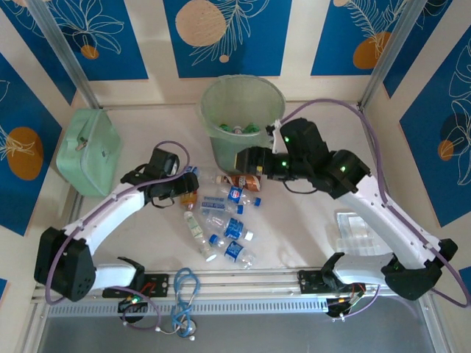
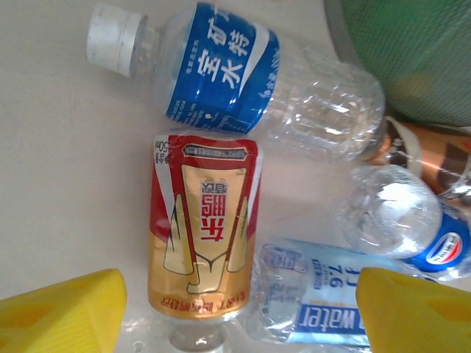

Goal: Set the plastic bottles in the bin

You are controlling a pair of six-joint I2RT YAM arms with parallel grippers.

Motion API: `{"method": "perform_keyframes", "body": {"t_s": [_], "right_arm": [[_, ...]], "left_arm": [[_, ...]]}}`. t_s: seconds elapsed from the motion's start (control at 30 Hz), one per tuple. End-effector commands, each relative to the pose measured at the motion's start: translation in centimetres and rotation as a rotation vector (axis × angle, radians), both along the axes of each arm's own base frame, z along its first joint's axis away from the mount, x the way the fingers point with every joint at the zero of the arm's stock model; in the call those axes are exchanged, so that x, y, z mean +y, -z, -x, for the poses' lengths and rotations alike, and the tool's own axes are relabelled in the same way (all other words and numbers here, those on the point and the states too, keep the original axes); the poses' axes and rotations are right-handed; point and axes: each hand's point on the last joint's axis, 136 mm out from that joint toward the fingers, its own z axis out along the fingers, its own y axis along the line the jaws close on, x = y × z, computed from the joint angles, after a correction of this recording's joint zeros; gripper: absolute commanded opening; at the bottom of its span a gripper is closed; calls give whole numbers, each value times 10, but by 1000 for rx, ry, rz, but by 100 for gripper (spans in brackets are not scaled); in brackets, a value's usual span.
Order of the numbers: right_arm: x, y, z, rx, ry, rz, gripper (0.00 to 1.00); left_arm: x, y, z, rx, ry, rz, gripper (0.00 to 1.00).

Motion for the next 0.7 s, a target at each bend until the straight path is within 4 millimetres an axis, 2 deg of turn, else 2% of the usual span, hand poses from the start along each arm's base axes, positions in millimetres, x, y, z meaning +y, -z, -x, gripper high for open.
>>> {"method": "perform_keyframes", "body": {"t_s": [0.0,0.2,0.53,0.67], "right_arm": [[-7,12,2,18,63,-11,85],[-17,35,15,63,80,5,85],[-18,48,24,95,74,-4,85],[-15,48,24,97,69,-4,85]], "left_arm": [[2,3,-13,-6,3,-28,80],[-2,25,-17,52,15,-48,78],[0,46,-27,103,23,-109,82],[5,56,-31,137,11,-143,78]]}}
